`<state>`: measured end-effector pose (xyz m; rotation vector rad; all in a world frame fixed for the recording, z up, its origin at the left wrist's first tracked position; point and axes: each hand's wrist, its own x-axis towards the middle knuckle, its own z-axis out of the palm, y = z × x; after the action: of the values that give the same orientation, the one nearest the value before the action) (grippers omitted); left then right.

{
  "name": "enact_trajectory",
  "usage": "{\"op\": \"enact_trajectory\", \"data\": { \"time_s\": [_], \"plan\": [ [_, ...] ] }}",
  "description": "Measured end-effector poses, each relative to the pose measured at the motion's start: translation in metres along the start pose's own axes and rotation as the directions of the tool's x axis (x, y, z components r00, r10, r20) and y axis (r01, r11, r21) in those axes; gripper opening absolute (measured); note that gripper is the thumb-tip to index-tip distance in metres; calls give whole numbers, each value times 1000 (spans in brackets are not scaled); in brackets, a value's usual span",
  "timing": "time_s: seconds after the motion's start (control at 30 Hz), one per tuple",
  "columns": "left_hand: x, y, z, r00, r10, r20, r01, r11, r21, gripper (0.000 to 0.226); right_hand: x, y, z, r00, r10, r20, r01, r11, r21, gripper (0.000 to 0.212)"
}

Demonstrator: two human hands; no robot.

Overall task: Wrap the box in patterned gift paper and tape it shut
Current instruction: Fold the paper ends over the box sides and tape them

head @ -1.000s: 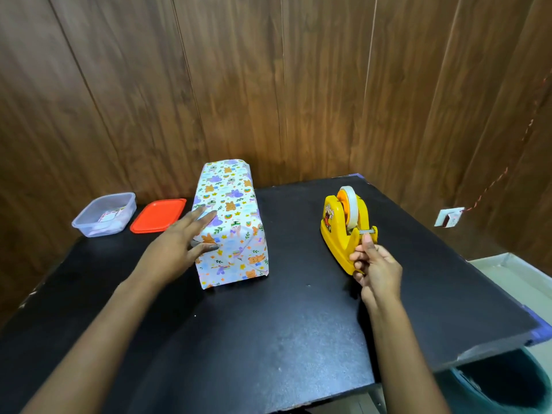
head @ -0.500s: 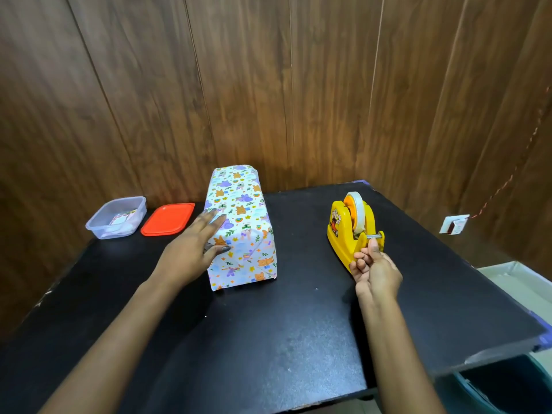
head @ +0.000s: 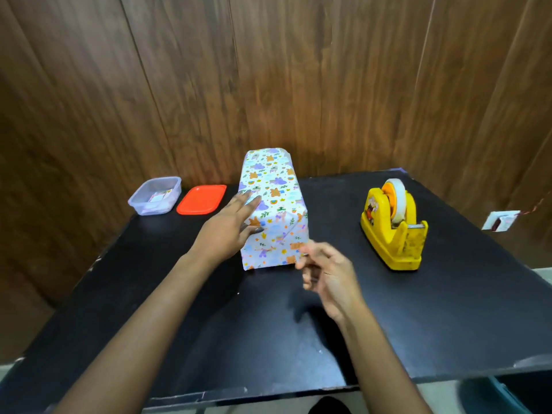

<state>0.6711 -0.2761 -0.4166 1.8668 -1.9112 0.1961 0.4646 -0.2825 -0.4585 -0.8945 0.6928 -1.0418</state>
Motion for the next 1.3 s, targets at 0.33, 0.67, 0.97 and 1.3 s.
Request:
{"op": "enact_trajectory", "data": {
  "time_s": [0.33, 0.67, 0.97, 1.3],
  "plan": [
    [0, -4, 2, 999, 30, 42, -32, 999, 36, 60, 24, 54, 77, 989, 97, -115, -89, 993, 78, 22],
    [5, -16, 5, 995, 55, 81, -57, 998, 28, 63, 15, 68, 83, 987, 73, -142, -37, 969, 243, 18],
    [3, -14, 5, 994, 58, 96, -60, 998, 17, 61, 26, 58, 92, 999, -23, -30, 31, 959, 282, 19],
    [4, -12, -3, 987, 48, 156, -52, 998, 23, 60, 39, 59, 110, 962, 16, -271, 33, 984, 176, 26]
  ]
}}
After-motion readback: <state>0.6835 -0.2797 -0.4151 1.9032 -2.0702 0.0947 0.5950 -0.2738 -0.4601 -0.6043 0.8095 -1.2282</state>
